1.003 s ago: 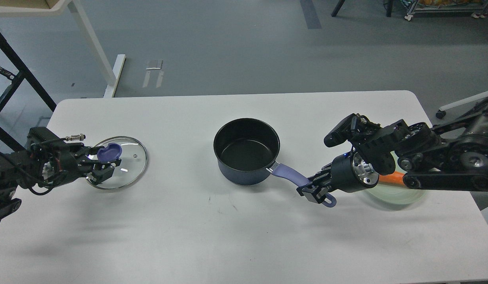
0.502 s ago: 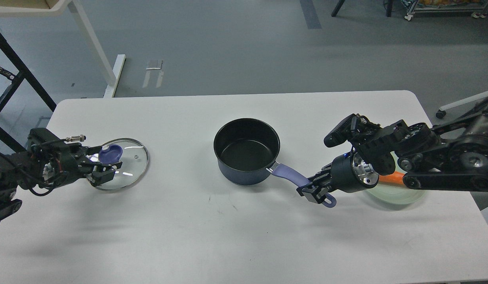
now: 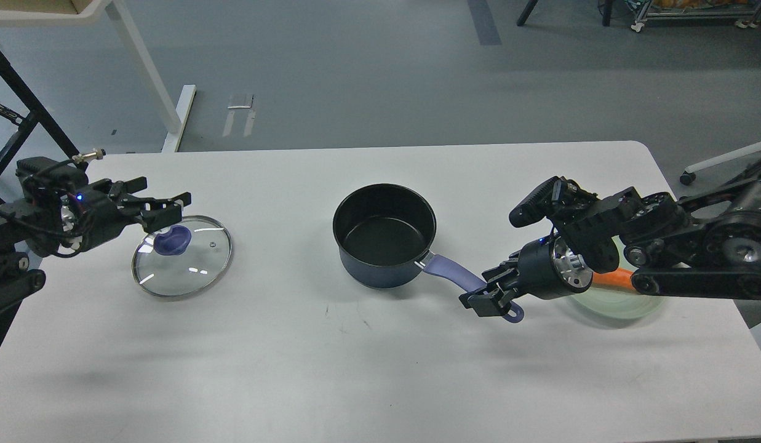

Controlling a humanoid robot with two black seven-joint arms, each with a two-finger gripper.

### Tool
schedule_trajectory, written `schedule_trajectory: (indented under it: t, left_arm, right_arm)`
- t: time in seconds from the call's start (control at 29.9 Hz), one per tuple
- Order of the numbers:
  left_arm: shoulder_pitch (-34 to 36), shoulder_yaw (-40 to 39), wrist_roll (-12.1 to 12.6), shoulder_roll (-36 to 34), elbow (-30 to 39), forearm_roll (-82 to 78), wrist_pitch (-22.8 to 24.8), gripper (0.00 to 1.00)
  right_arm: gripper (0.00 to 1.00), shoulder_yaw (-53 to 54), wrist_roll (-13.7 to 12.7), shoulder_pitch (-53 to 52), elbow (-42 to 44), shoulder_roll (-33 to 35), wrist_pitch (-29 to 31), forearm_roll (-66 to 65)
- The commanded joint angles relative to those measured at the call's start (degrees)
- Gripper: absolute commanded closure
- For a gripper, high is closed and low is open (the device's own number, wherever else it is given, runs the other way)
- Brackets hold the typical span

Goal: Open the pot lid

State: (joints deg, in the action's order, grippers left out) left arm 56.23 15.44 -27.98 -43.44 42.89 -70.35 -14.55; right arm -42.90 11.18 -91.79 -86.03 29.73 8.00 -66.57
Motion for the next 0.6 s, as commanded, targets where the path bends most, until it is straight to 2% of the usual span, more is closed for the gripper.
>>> schedule_trajectory:
  t: [0.0, 0.1, 0.3, 0.4, 0.5, 0.57]
  left_arm:
    - [2.82, -0.06, -0.02, 0.02, 0.0, 6.61, 2.67, 0.01]
    - [5.46, -1.02, -0.02, 0.02, 0.0, 14.85, 7.24, 0.01]
    - [6.34, -5.24, -0.02, 0.37, -0.7, 40.07, 15.42, 0.01]
    - [6.52, -5.51, -0.02, 2.29, -0.71, 49.66, 17.09, 0.01]
    - [6.17, -6.12, -0.02, 5.63, -0.88, 57.66, 17.71, 0.01]
    - [5.64, -7.52, -0.02, 7.13, -0.88, 62.24, 18.32, 0.01]
  right_arm:
    - [0.13, 1.93, 0.07, 0.03, 0.07, 1.99, 0.0, 0.73]
    - [0.04, 5.27, 0.07, 0.2, 0.07, 4.71, -0.26, 3.1]
    - [0.02, 18.52, 0.25, 4.58, 0.51, 12.0, -1.23, 8.73]
    - [0.01, 30.46, 1.38, 10.46, 1.38, 16.31, -1.23, 9.87]
    - [0.01, 41.89, 3.4, 19.42, 3.49, 17.2, -1.14, 12.59]
    - [0.01, 49.1, 3.59, 24.7, 4.72, 17.11, -1.05, 14.17]
